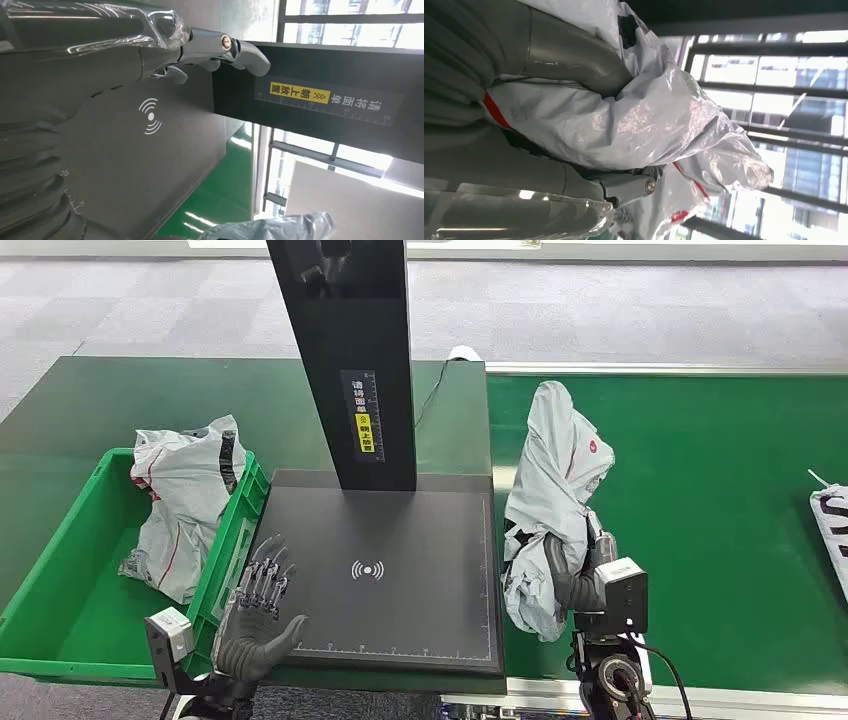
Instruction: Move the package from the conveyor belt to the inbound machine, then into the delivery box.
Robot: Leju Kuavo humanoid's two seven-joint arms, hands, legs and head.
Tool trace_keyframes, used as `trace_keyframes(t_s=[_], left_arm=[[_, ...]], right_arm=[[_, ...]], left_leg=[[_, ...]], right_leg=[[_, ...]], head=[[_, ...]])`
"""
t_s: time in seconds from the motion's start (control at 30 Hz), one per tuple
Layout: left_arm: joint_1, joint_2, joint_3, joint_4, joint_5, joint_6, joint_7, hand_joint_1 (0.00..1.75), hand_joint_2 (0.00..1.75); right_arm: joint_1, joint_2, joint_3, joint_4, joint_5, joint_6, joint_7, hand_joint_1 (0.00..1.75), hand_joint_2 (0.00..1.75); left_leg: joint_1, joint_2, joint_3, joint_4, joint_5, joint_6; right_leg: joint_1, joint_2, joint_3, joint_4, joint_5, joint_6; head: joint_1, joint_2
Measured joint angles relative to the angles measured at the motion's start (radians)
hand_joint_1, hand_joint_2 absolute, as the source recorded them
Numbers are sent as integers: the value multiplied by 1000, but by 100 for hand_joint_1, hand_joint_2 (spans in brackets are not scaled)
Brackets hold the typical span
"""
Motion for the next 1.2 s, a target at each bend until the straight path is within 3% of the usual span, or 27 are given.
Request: trace_keyframes(t_s=[0.07,0.13,0.3,0.53,0.67,0.7,0.8,0.83,0.97,1.2], left_arm=[[-3,1,0,2,0,-4,-4,0,175],[-11,3,-1,8,0,-14,-11,0,175],[-38,7,-2,38,-5,-37,-25,0,175],[-49,11,-1,45,-5,-45,-26,0,175],[-51,12,-1,46,-7,-49,-26,0,175],[-51,12,-1,46,-7,-50,-26,0,175],[-50,11,0,45,-11,-49,-25,0,175],[-49,11,0,45,-13,-48,-25,0,175],[-46,11,0,45,-18,-42,-26,0,175],[-44,7,1,31,-13,-34,-50,0,175]], right_arm=[[0,-6,15,0,27,69,7,175,175],[-2,-19,53,1,91,198,20,175,175],[-12,-76,200,39,229,447,-1,175,175],[-57,-135,307,82,238,541,-29,175,175],[-75,-152,342,96,262,543,-27,175,175],[-79,-154,348,99,280,524,-23,157,175],[-93,-153,360,111,370,413,-6,28,175],[-97,-152,362,116,399,373,-1,3,175],[-107,-142,362,129,455,272,3,0,175],[-99,-123,343,129,428,252,-38,0,175]], left_leg=[[0,0,0,0,0,0],[0,-1,0,0,0,0],[0,-1,0,0,0,0],[0,-1,0,0,0,0],[0,-1,0,0,0,0],[0,-1,0,0,0,0],[0,-1,0,0,0,0],[0,-1,0,0,0,0],[0,-1,0,0,1,0],[0,-1,0,0,1,0]], right_leg=[[0,0,0,0,0,0],[0,0,0,0,0,0],[0,-1,0,0,0,0],[0,0,0,0,0,0],[0,0,0,0,0,0],[0,0,0,0,0,0],[0,0,0,0,0,0],[0,-1,0,0,0,0],[0,-1,0,0,0,0],[0,0,0,0,0,0]], head=[[0,0],[0,0],[0,0],[0,0],[0,0],[0,0],[0,0],[0,0],[0,0],[0,0]])
